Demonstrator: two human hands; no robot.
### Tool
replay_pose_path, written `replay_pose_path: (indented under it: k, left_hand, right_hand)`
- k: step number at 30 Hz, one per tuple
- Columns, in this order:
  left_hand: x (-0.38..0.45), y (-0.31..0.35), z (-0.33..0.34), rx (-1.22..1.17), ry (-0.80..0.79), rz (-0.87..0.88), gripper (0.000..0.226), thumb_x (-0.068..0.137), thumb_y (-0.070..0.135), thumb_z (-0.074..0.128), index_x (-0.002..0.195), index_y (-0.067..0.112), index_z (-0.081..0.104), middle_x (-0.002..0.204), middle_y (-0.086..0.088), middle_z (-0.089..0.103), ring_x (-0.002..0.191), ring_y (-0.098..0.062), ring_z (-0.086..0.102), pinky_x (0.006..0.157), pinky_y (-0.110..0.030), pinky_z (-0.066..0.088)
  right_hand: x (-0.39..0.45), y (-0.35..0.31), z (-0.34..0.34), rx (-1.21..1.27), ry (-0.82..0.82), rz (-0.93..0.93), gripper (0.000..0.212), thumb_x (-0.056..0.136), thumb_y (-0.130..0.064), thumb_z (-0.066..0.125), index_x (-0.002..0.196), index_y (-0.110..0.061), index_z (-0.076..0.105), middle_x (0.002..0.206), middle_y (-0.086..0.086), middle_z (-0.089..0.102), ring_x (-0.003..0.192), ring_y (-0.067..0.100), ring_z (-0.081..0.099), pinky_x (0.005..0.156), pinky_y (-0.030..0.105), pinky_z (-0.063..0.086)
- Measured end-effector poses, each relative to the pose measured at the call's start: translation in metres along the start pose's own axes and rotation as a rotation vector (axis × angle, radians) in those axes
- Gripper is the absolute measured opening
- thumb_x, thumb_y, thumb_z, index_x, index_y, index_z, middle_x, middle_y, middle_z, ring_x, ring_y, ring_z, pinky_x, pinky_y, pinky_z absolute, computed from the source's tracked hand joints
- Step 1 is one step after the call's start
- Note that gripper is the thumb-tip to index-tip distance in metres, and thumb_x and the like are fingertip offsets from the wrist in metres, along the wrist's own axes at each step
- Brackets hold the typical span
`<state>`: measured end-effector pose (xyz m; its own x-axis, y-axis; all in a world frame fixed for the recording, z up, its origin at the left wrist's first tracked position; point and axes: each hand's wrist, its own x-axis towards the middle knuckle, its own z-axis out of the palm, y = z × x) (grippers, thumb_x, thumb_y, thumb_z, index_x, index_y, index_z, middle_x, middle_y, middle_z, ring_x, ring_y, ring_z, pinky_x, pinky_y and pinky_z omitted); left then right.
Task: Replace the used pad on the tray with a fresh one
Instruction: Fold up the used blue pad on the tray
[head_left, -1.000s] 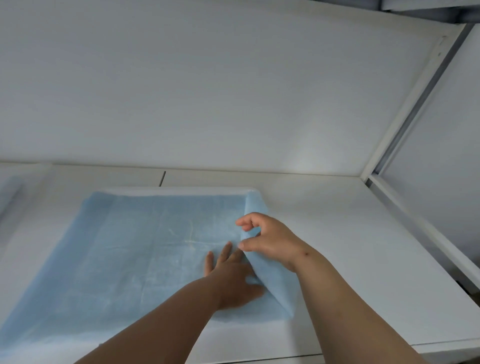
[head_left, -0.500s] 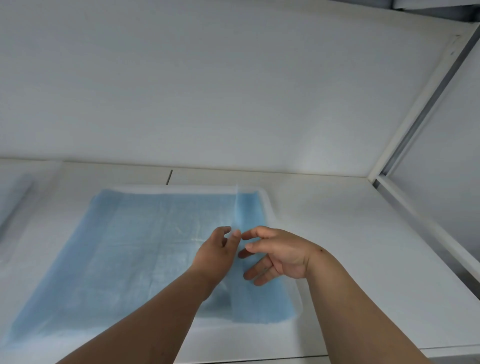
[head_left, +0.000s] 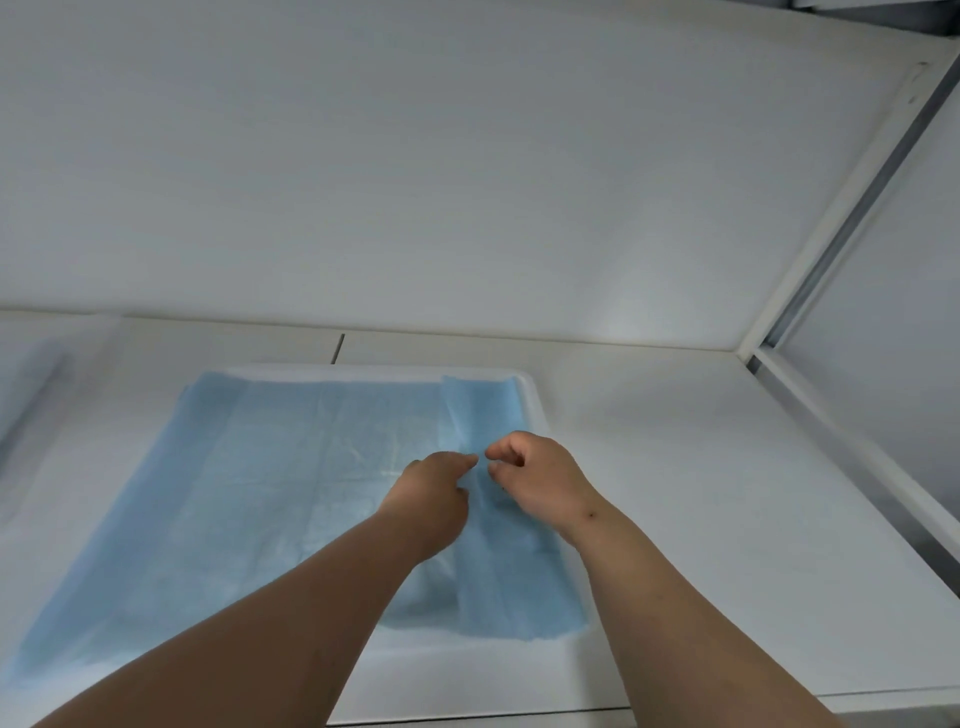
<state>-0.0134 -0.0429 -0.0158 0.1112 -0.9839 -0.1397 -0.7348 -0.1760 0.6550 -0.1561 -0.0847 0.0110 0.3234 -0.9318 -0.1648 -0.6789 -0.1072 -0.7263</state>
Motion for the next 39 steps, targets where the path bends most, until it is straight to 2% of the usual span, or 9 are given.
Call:
replay_pose_path:
  k: [4,8,12,17,20,24,29,34,39]
  left_hand:
    - [0.004,-0.002,-0.002,0.109,-0.037,0.063,0.052,0.095,0.012,0.042,0.145,0.024,0.041,0.152,0.003,0.038,0.137,-0.019,0.036,0.11,-0.026,0.03]
    - [0.005,-0.004,-0.004,0.245,-0.085,0.073,0.056,0.096,0.021,0.045,0.15,0.023,0.031,0.157,0.006,0.025,0.139,-0.022,0.027,0.114,-0.03,0.024]
    - [0.003,-0.004,-0.003,0.302,-0.131,0.091,0.063,0.095,0.031,0.048,0.152,0.024,0.024,0.158,0.007,0.02,0.139,-0.023,0.024,0.115,-0.032,0.024]
    - [0.001,-0.006,-0.001,0.241,-0.108,0.08,0.068,0.091,0.039,0.056,0.151,0.025,0.027,0.154,0.006,0.025,0.139,-0.02,0.024,0.115,-0.031,0.026]
    - [0.001,-0.008,0.0,0.112,-0.071,0.051,0.061,0.093,0.037,0.055,0.148,0.024,0.035,0.15,0.005,0.033,0.137,-0.018,0.03,0.114,-0.031,0.027]
    - [0.001,-0.006,0.001,0.155,-0.103,0.052,0.057,0.096,0.036,0.048,0.15,0.026,0.031,0.154,0.006,0.03,0.139,-0.022,0.028,0.114,-0.032,0.024]
    - [-0.001,-0.005,0.005,0.286,-0.129,0.081,0.061,0.096,0.038,0.044,0.153,0.029,0.022,0.158,0.01,0.022,0.14,-0.023,0.023,0.116,-0.038,0.024]
    - [-0.007,-0.003,0.006,0.332,-0.128,0.078,0.071,0.093,0.041,0.05,0.154,0.028,0.015,0.16,0.01,0.016,0.143,-0.023,0.017,0.117,-0.038,0.022]
    - [-0.009,-0.002,0.008,0.338,-0.122,0.058,0.079,0.09,0.047,0.053,0.154,0.026,0.012,0.16,0.009,0.011,0.145,-0.024,0.013,0.116,-0.04,0.021]
  right_hand:
    - [0.004,0.01,0.005,-0.462,0.07,-0.101,0.033,0.093,-0.028,0.049,0.125,-0.024,0.058,0.127,-0.002,0.053,0.12,0.023,0.047,0.101,0.036,0.038]
    - [0.001,0.021,0.004,-0.74,0.124,-0.055,0.029,0.09,-0.027,0.044,0.116,-0.026,0.057,0.117,0.0,0.046,0.112,0.027,0.039,0.093,0.04,0.028]
    - [0.001,0.027,0.002,-0.784,0.224,-0.02,0.02,0.088,-0.024,0.043,0.101,-0.022,0.058,0.109,0.0,0.044,0.105,0.027,0.039,0.087,0.039,0.025]
    - [0.001,0.021,-0.009,-0.726,0.16,0.082,0.027,0.08,-0.017,0.045,0.102,-0.024,0.058,0.104,-0.002,0.045,0.105,0.024,0.042,0.084,0.037,0.023]
    - [-0.003,0.012,-0.025,-0.67,0.005,0.207,0.006,0.078,-0.026,0.047,0.08,-0.023,0.052,0.083,-0.004,0.049,0.084,0.021,0.05,0.083,0.04,0.027]
    - [-0.012,0.006,-0.03,-0.672,-0.233,0.321,0.013,0.077,-0.029,0.054,0.068,-0.021,0.047,0.071,-0.006,0.051,0.065,0.013,0.046,0.092,0.04,0.031]
    - [-0.021,0.0,-0.027,-0.755,-0.289,0.304,0.014,0.069,-0.02,0.06,0.063,-0.02,0.048,0.067,-0.005,0.049,0.062,0.018,0.048,0.074,0.03,0.035]
    - [-0.024,0.006,-0.024,-0.728,-0.345,0.304,0.019,0.072,-0.01,0.06,0.06,-0.016,0.045,0.065,0.0,0.044,0.066,0.023,0.048,0.068,0.029,0.036]
    - [-0.035,0.001,-0.037,-0.709,-0.392,0.289,0.026,0.078,-0.007,0.054,0.058,-0.013,0.039,0.06,0.001,0.037,0.05,0.017,0.034,0.047,0.022,0.027]
